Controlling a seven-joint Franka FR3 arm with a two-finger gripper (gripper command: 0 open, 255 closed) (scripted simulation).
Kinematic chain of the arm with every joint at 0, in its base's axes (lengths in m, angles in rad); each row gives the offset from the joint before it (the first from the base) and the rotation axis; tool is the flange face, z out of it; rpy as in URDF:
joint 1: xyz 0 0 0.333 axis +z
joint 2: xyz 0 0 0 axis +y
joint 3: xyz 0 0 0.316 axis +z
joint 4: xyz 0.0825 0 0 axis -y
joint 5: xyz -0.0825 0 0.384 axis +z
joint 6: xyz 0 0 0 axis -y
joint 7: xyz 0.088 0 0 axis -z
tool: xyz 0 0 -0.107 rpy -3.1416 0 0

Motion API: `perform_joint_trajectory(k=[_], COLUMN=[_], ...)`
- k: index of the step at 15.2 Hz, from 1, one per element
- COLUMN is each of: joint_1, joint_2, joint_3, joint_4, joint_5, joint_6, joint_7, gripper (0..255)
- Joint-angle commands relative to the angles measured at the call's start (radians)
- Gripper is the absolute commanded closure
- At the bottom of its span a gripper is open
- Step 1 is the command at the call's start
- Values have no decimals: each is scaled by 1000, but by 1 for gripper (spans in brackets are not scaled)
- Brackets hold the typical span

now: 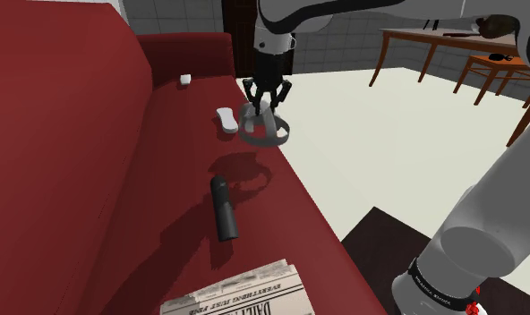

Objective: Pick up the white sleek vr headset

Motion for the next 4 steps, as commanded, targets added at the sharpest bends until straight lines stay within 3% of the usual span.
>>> perform_joint_trajectory(k=[1, 4], joint_1=[0, 0], joint_2=[3, 4], joint_3=[0, 0], joint_4=[34, 52], joint_5=[-1, -2], joint_6=[-31, -46], joint_7=[2, 3], gripper=[255, 255])
